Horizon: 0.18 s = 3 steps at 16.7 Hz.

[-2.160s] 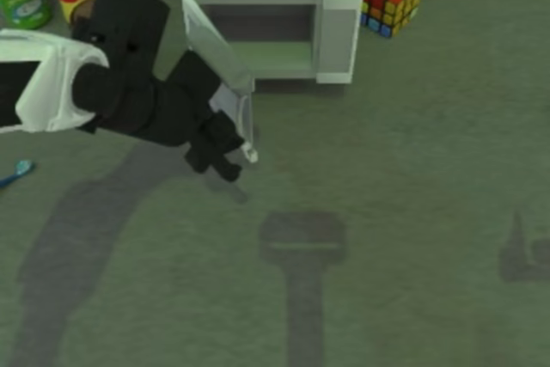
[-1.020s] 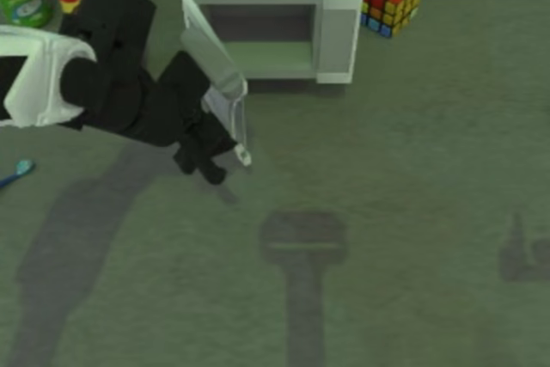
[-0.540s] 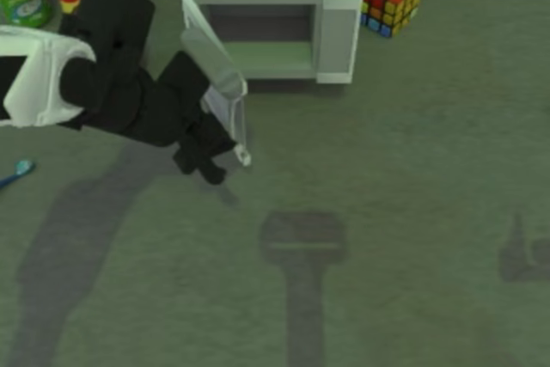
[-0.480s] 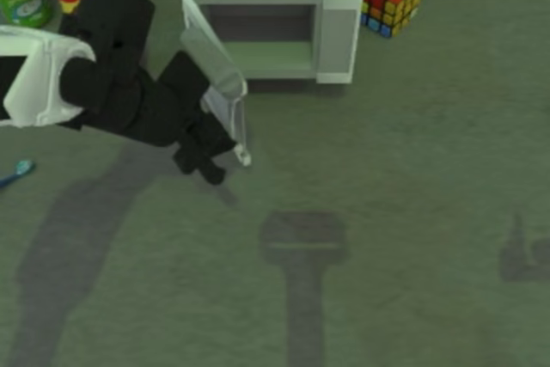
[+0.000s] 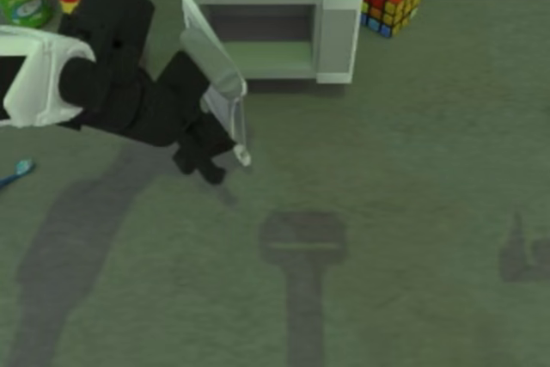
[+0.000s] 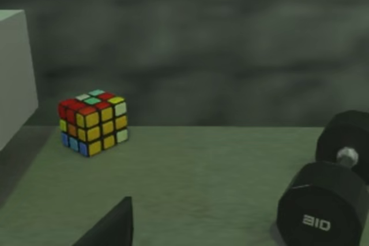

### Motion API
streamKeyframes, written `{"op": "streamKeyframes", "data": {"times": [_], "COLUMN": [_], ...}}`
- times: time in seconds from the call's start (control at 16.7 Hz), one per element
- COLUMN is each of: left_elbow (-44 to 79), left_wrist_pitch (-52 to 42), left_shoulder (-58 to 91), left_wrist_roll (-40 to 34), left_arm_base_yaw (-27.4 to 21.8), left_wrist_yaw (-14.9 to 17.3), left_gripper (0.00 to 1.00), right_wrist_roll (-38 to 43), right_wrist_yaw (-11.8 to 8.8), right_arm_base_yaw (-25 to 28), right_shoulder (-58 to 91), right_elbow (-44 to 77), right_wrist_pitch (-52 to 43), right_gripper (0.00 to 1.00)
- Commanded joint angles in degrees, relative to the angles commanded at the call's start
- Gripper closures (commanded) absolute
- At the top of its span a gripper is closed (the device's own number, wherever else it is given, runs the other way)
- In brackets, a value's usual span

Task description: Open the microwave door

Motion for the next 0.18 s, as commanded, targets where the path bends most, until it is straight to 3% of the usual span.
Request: {"op": "streamKeyframes", "data": {"times": [0.18], "left_elbow": [0.0], "left_wrist_pitch": [0.0], "left_shoulder": [0.0], "left_wrist_roll": [0.0], "left_arm_base_yaw": [0.0], "left_wrist_yaw": [0.0], "left_gripper": [1.0], "right_wrist_roll": [0.0], "right_wrist_yaw": [0.0], "right_arm_base_yaw": [0.0], "right_shoulder": [0.0], "right_elbow": [0.0], "right_wrist_pitch": [0.0], "right_gripper": [0.0]}}
